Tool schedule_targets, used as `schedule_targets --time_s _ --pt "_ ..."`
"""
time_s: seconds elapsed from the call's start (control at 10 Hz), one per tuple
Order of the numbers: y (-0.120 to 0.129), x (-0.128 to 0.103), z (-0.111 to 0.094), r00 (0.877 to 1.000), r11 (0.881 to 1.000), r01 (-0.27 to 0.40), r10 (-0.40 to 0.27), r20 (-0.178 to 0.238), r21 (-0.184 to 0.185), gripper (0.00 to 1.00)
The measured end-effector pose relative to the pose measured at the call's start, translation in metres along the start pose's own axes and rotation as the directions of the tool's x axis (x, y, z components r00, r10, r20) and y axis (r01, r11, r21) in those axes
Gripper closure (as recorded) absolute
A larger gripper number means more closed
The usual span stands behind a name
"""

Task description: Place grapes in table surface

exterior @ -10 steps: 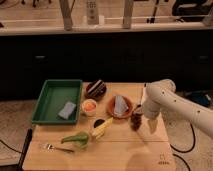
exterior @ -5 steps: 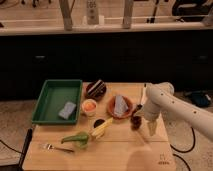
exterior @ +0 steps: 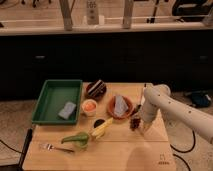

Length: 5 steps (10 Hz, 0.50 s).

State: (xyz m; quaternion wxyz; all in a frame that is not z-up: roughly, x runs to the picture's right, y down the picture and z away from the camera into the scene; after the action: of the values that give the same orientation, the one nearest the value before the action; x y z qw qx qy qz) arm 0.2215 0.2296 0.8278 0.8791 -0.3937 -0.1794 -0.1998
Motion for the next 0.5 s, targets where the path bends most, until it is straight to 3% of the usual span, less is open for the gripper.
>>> schedule_targets --time_s 0.2,0.4,0.5 --pt "0.0004 0.0005 -0.0004 1.000 1.000 0.000 0.000 -0.002 -0.002 0.91" --pt "0.0038 0.0033 0.0009 1.000 1.000 -0.005 0.005 -0.003 -0.006 1.00" --pt "0.0058 0.0006 0.0066 1.000 1.000 0.001 -0.001 0.020 0.001 1.00"
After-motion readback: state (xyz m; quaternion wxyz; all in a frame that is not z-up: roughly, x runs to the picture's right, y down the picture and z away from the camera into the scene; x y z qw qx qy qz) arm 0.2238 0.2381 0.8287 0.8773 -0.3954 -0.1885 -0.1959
